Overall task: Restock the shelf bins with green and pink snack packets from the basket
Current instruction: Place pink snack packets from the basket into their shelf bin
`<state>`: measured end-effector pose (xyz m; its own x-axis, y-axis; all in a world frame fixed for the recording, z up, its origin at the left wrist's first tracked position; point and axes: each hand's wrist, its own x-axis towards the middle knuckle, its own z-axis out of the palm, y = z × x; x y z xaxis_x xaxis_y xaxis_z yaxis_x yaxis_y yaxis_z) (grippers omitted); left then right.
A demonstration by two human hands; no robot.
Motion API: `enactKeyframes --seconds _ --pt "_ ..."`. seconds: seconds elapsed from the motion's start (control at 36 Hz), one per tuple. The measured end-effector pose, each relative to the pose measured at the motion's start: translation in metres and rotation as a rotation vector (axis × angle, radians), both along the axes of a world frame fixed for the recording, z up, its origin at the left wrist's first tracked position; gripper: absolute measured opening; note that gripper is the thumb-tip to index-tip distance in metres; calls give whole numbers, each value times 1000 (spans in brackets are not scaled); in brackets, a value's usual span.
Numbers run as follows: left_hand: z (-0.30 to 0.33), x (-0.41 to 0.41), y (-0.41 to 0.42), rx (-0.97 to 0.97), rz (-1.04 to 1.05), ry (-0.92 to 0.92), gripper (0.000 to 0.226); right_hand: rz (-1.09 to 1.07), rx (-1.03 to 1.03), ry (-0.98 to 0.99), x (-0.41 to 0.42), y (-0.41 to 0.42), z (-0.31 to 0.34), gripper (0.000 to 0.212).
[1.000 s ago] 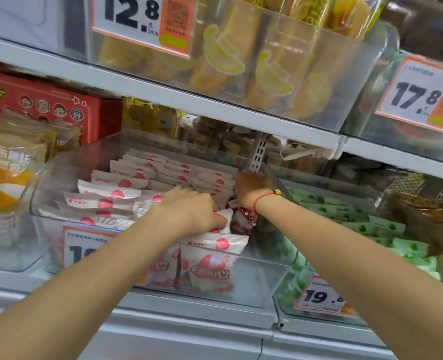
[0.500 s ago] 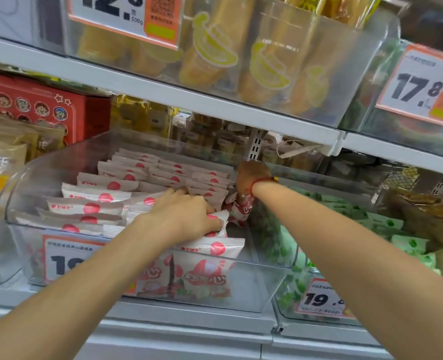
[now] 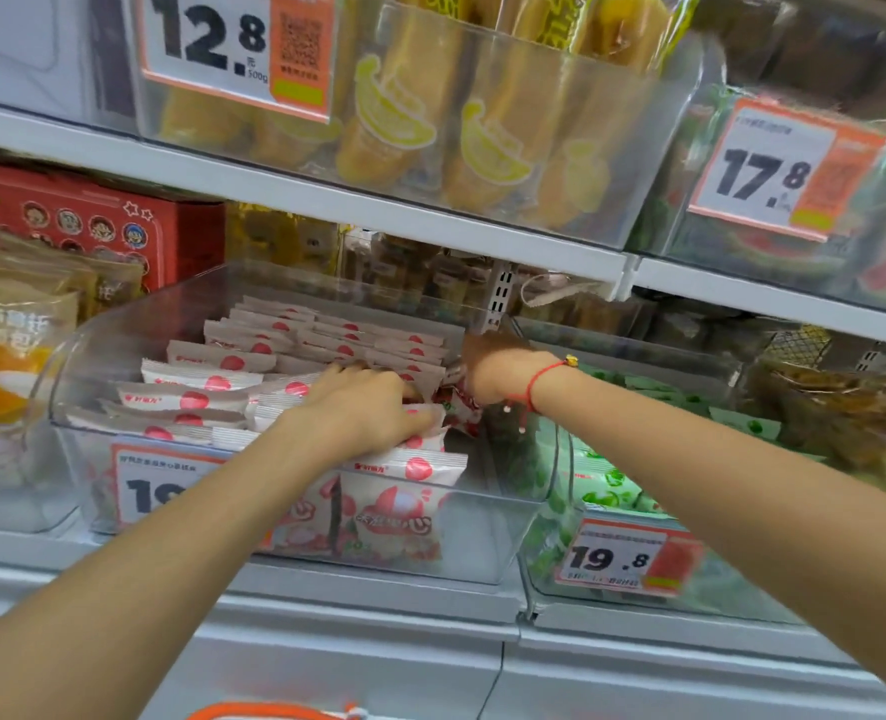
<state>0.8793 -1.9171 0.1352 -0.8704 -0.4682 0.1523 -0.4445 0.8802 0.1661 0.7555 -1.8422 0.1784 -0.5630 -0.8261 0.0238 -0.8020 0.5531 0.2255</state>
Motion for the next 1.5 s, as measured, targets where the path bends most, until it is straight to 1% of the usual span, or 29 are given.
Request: enactKeyframes --seconds 0.08,0.14,0.19,0.28,0.39,0.44,0.5,0.56,0.61,0.75,0.83,0.89,0.94,0.97,1.0,1.08,1.11,1.14,1.17,1.22,1.28,1.31,1.33,1.39,1.42,1.44,1.47,1.5 --pt "4 3 3 -24 33 78 43 79 66 39 11 19 1 25" --pt "8 8 8 -43 71 147 41 113 36 44 19 32 4 32" --pt "13 19 18 -39 100 227 36 147 -10 -18 30 48 7 36" --pt "13 40 37 1 137 369 25 244 -170 -127 46 74 5 26" --pt "-2 74 70 109 187 574 15 395 -519 -217 71 109 -7 13" --pt "-14 89 88 164 241 637 12 434 -646 -292 82 121 -21 13" --pt "-32 101 103 229 284 659 9 437 -651 -358 91 130 -41 10" --pt "-55 112 114 306 318 648 7 428 -574 -450 97 135 -69 9" --pt "-86 120 122 379 361 581 8 397 -460 -566 99 138 -101 11" --pt "-179 138 127 566 434 326 10 308 -147 -858 98 143 -196 11" --pt "-232 150 133 671 479 130 10 235 52 -1012 101 150 -251 16" --pt "-267 159 137 735 509 -15 15 189 167 -1065 106 156 -283 21" --pt "-300 169 143 771 494 -168 25 150 280 -1067 113 163 -315 27" --pt "-315 175 146 734 466 -253 30 147 329 -1050 117 167 -331 31" --pt "-328 181 150 641 434 -354 34 157 365 -1018 121 171 -346 36" --pt "-353 197 160 213 271 -769 46 233 344 -916 133 185 -386 55" --pt "-357 201 161 121 210 -904 48 289 325 -887 138 188 -396 60" --pt "-362 206 160 69 177 -1012 49 352 312 -860 144 189 -405 63" --pt "-368 210 158 38 151 -1076 49 411 305 -839 149 189 -413 67" --pt "-371 214 153 6 86 -1148 56 485 305 -788 161 185 -424 73" --pt "-362 210 151 -11 -4 -1207 69 538 300 -698 174 175 -431 76" --pt "-358 205 150 0 -34 -1238 70 579 296 -647 181 170 -432 75" --pt "-354 200 149 13 -52 -1237 64 621 298 -611 188 164 -433 74" --pt "-351 192 146 65 -32 -1162 52 658 344 -631 200 157 -435 73" --pt "-345 188 144 148 17 -1122 54 644 376 -678 204 155 -434 74" --pt "-341 186 141 271 79 -1077 61 611 390 -735 207 154 -434 77" --pt "-337 183 137 436 165 -1032 67 564 374 -803 207 154 -432 78" --pt "-334 181 132 625 250 -981 68 492 323 -912 206 155 -431 77"
